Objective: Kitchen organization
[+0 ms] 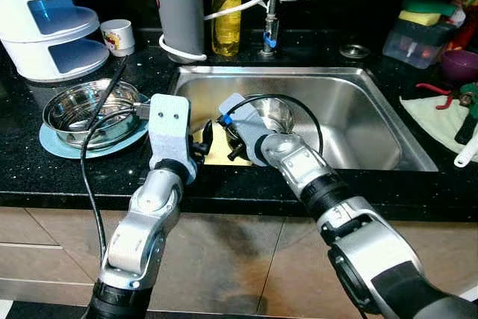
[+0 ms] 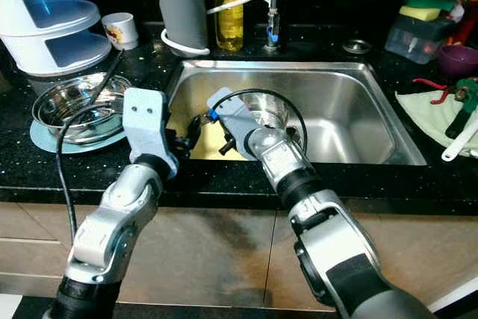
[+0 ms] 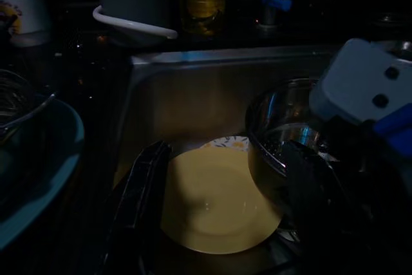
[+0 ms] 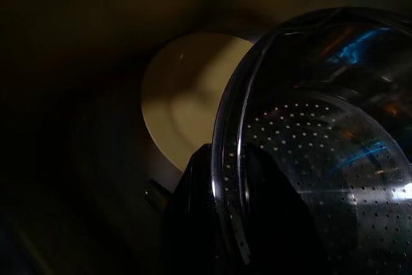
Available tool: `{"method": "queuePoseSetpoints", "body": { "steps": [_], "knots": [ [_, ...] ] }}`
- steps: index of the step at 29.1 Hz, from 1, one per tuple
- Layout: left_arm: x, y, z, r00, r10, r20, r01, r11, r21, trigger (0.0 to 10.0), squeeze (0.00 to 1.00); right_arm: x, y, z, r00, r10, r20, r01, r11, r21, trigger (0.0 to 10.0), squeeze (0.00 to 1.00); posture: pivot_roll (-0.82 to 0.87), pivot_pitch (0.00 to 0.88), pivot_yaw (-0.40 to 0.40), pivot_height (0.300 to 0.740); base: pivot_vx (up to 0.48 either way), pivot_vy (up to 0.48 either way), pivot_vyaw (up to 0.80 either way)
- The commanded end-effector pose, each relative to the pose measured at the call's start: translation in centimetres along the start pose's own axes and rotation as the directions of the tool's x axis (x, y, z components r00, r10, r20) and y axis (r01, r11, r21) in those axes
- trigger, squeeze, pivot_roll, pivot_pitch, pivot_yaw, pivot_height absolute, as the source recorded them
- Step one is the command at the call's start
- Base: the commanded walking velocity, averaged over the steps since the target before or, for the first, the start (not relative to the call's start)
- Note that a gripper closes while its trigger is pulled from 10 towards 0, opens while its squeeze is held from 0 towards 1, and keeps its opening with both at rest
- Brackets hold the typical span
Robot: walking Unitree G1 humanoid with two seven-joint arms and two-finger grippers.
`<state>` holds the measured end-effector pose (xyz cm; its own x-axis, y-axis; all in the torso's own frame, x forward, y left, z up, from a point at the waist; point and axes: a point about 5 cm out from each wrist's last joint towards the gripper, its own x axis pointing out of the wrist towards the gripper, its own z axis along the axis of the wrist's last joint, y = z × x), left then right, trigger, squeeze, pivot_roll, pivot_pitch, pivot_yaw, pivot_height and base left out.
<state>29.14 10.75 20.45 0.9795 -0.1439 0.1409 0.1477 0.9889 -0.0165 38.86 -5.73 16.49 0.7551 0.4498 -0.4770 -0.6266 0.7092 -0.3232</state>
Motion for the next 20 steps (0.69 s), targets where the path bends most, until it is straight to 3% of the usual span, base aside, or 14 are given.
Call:
{"method": "queuePoseSetpoints", "body": {
  "steps": [1,2,4,11,12,13,15,16,19,20],
  "knots": [
    [-0.2,0.3,0.1,1.000,0.021,0.010,-0.021,1.000,0.009,10.0,0.00,0.3,0.3,-0.5,1.000,0.010,-0.010,-0.009,1.000,0.024,10.0,0.80,0.07,0.000,-0.033,0.740,0.000,0.000,0.00],
    [-0.2,0.4,0.1,1.000,0.023,0.010,-0.023,1.000,0.010,10.0,0.00,0.3,0.3,-0.5,1.000,0.006,-0.009,-0.006,1.000,0.024,10.0,0.95,0.07,0.000,-0.033,0.740,0.000,0.000,0.00],
    [-0.2,0.4,0.1,1.000,0.025,0.010,-0.025,1.000,0.012,10.0,0.00,0.2,0.2,-0.4,1.000,0.001,-0.005,-0.001,1.000,0.023,10.0,0.99,0.07,0.000,-0.033,0.740,0.000,0.000,0.00],
    [0.3,0.7,0.3,0.999,0.043,0.018,-0.043,0.999,0.022,10.0,0.00,-0.3,-1.5,0.4,0.996,-0.047,0.082,0.042,0.997,0.066,10.0,0.94,0.05,0.000,-0.024,0.740,0.000,0.000,0.00],
    [0.3,0.8,0.3,0.999,0.046,0.022,-0.047,0.999,0.023,10.0,0.00,-0.5,-1.8,0.8,0.992,-0.050,0.115,0.041,0.996,0.083,10.0,0.85,0.05,0.000,-0.021,0.740,0.000,0.000,0.00],
    [0.4,0.9,0.4,0.998,0.049,0.026,-0.050,0.998,0.025,10.0,0.00,-0.8,-2.2,1.2,0.985,-0.052,0.163,0.034,0.993,0.110,10.0,0.51,0.04,0.000,-0.020,0.740,0.000,0.000,0.00],
    [0.5,0.9,0.5,0.998,0.052,0.029,-0.052,0.998,0.026,10.0,0.00,-1.1,-2.4,1.6,0.979,-0.053,0.197,0.028,0.991,0.129,10.0,0.51,0.04,0.000,-0.021,0.740,0.000,0.000,0.00],
    [0.6,1.1,0.6,0.998,0.059,0.036,-0.060,0.998,0.028,10.0,0.00,-1.5,-2.8,2.3,0.960,-0.058,0.273,0.010,0.985,0.174,10.0,0.00,0.04,0.000,-0.022,0.740,0.000,0.000,0.00],
    [0.9,1.7,1.2,0.994,0.084,0.065,-0.087,0.996,0.037,10.0,0.00,-3.3,-4.0,4.0,0.871,-0.103,0.481,-0.087,0.930,0.357,10.0,0.00,0.04,0.000,-0.023,0.740,0.000,0.000,0.00],
    [0.9,1.9,1.3,0.994,0.090,0.070,-0.093,0.995,0.039,10.0,0.00,-3.5,-4.2,4.1,0.855,-0.113,0.505,-0.103,0.919,0.380,10.0,0.00,0.04,0.000,-0.024,0.740,0.000,0.000,0.00]
  ]
}}
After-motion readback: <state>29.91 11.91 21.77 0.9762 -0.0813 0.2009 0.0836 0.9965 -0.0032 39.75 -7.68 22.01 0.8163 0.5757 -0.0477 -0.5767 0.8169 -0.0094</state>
